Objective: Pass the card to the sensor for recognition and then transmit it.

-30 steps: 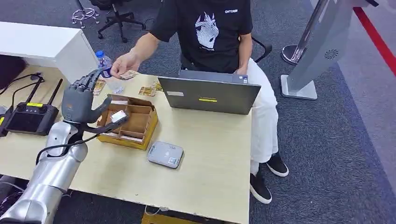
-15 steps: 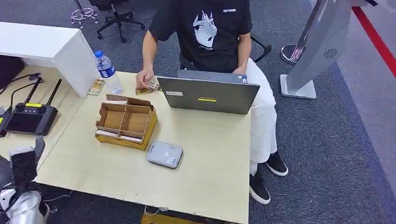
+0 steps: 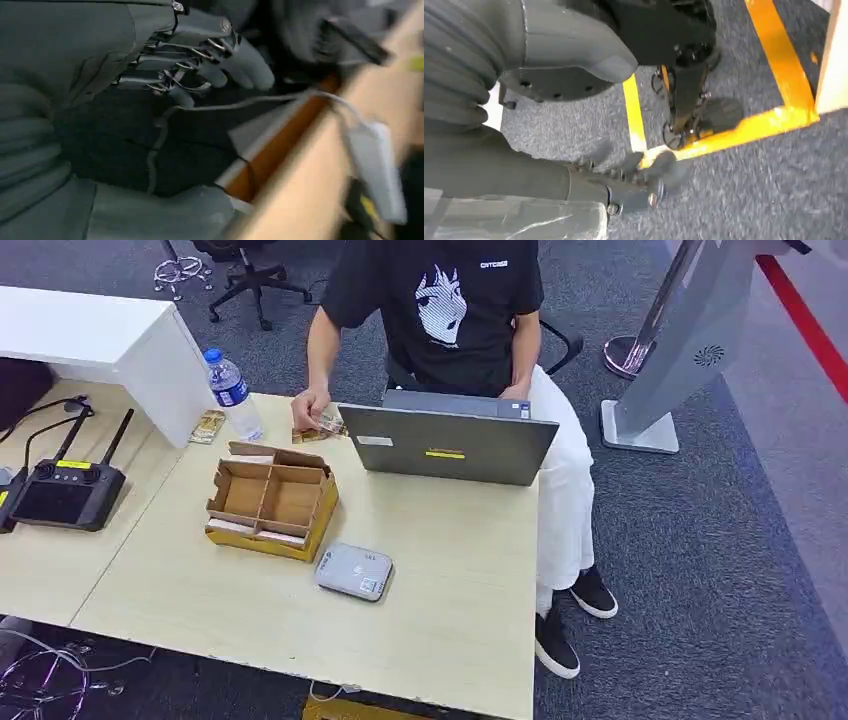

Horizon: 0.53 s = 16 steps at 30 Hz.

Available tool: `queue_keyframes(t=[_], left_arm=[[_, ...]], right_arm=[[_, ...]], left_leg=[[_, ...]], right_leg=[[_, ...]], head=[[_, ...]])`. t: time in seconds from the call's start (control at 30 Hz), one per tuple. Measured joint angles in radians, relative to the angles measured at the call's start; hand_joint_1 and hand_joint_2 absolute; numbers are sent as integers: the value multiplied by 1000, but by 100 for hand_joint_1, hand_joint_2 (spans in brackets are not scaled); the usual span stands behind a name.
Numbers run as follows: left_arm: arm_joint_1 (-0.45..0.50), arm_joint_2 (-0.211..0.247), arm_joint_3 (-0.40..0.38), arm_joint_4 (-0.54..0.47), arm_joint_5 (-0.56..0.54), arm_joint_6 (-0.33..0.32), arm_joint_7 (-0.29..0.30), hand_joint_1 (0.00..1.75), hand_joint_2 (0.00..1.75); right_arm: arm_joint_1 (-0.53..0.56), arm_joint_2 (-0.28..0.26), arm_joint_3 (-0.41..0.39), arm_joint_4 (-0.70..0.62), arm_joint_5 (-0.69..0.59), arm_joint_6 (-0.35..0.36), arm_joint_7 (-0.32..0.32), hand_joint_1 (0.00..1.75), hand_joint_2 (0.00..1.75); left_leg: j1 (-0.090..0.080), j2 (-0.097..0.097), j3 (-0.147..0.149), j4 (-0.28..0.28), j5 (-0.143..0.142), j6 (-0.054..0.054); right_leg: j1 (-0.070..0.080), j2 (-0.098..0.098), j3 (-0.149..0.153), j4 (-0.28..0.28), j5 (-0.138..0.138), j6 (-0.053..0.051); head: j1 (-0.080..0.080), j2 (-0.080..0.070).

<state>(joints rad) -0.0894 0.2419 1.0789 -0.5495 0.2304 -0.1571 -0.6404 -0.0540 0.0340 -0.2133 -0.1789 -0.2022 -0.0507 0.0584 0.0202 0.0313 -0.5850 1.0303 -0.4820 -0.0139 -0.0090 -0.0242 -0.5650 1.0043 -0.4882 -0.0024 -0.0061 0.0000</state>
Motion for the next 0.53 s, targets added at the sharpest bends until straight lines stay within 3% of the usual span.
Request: queue_keyframes(t=[0.23,0.27,0.3,0.47,0.53], left_arm=[[-2,-17,71,196,10,109,175,175,175],[-2,-21,74,213,9,130,207,122,175],[-2,-24,74,227,3,150,242,2,175],[5,-52,55,272,-112,261,449,0,175],[23,-69,-2,272,-136,275,487,0,175]], right_arm=[[-3,0,0,0,22,16,0,175,175],[-4,0,0,0,24,16,0,113,175],[-4,0,0,0,25,16,0,0,175],[-3,0,5,-2,74,41,5,0,175],[7,-1,16,-10,90,51,3,0,175]], left_leg=[[0,-1,0,0,0,0],[0,-1,0,1,0,0],[0,-1,0,1,0,0],[0,-1,1,1,0,0],[0,-1,1,1,0,0]], right_leg=[[0,-1,0,0,0,0],[0,-1,0,0,0,0],[0,-1,0,0,0,0],[0,-1,0,0,0,0],[0,0,0,0,0,0]], head=[[1,0],[1,0],[0,0],[1,0],[0,0]])
